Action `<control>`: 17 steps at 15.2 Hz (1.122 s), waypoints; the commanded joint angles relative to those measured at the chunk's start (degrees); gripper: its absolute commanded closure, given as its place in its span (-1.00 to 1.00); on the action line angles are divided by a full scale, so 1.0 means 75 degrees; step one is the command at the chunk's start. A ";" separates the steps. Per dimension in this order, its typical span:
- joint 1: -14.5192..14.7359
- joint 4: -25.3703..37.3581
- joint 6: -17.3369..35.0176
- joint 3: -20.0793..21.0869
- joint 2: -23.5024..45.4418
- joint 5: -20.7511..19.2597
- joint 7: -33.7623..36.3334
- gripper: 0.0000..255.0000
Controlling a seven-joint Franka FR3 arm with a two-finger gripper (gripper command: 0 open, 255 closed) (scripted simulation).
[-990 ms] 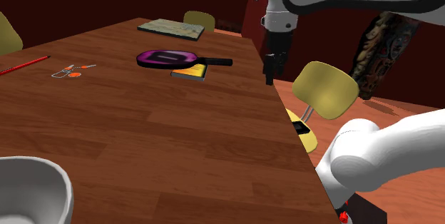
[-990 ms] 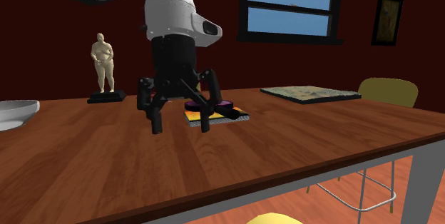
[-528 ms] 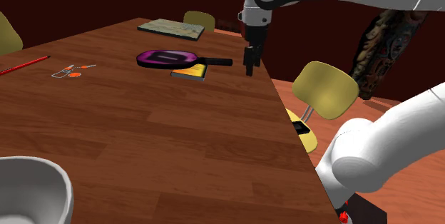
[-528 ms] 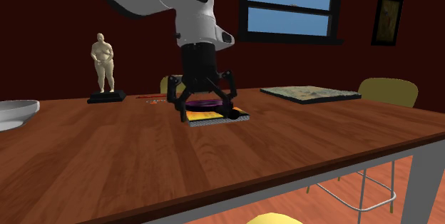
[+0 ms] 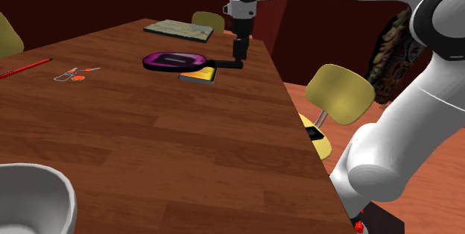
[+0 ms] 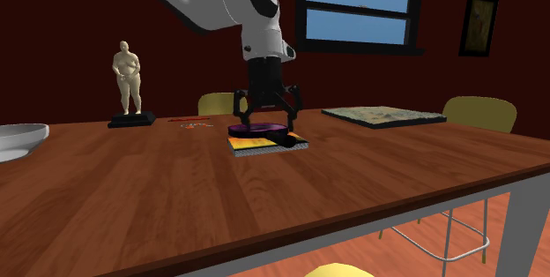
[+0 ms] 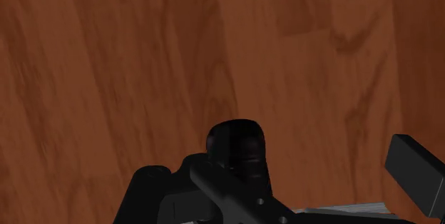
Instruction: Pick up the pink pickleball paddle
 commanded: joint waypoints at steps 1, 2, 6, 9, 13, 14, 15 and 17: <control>0.0070 0.0677 -0.0036 0.0031 0.0581 0.0083 -0.0319 -1.00; 0.0089 0.1012 -0.0058 0.0039 0.0865 0.0120 -0.0491 -1.00; 0.0144 0.2490 -0.0254 0.0115 0.2033 0.0266 -0.1152 -1.00; 0.0171 0.3591 -0.0486 0.0197 0.2834 0.0348 -0.1551 -1.00; 0.0168 0.3090 -0.0050 0.0200 0.2771 0.0343 -0.1511 -1.00; 0.0167 0.2973 0.0056 0.0200 0.2760 0.0342 -0.1501 -1.00; 0.0166 0.2859 0.0161 0.0201 0.2752 0.0340 -0.1492 -1.00; 0.0165 0.2685 0.0326 0.0201 0.2743 0.0338 -0.1477 -1.00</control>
